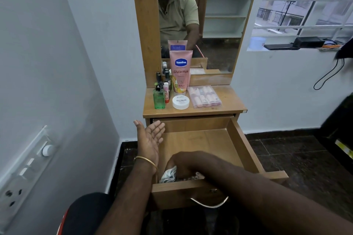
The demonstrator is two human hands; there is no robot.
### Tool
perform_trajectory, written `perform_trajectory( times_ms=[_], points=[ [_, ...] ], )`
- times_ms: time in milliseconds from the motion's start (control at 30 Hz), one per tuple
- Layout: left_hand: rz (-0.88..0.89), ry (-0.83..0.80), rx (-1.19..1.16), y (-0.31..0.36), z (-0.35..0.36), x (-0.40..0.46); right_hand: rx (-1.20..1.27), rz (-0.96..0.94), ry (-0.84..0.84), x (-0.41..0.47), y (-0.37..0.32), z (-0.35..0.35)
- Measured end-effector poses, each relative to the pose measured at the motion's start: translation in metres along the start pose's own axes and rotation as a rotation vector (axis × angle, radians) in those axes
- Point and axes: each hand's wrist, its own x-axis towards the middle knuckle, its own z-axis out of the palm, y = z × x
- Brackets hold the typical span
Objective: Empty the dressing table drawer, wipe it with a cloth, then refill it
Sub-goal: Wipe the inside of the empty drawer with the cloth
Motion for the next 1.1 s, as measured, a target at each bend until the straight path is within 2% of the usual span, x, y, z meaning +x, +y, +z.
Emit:
perform_trajectory(
  times_ms=[200, 467, 533, 600, 700, 767, 900, 1100],
  points=[
    [0.000, 0.004, 0.017, 0.002, 0.002, -0.003, -0.078, 0.098, -0.124, -0.010, 0.013, -0.005],
    [0.003, -0.011, 0.037, 0.003, 0.001, -0.003, -0.262, 0.328, -0.194, -0.052, 0.097, -0.008],
    [0.007, -0.012, 0.053, 0.002, 0.002, -0.003, -0.230, 0.340, -0.203, -0.059, 0.108, -0.016],
    [0.010, -0.012, 0.066, 0.001, 0.001, -0.002, -0.131, 0.315, -0.071, -0.060, 0.112, -0.024],
    [0.011, -0.014, 0.079, 0.001, 0.000, -0.002, -0.090, 0.263, 0.297, -0.054, 0.116, -0.026],
    [0.019, -0.020, 0.096, 0.000, 0.001, -0.003, -0.148, 0.280, 0.374, -0.053, 0.117, -0.020],
    [0.023, -0.039, 0.137, -0.001, 0.002, -0.003, -0.240, 0.285, 0.300, -0.058, 0.117, -0.003],
    [0.020, -0.044, 0.108, -0.002, 0.000, -0.001, -0.246, 0.361, 0.001, -0.058, 0.108, 0.017]
  ],
)
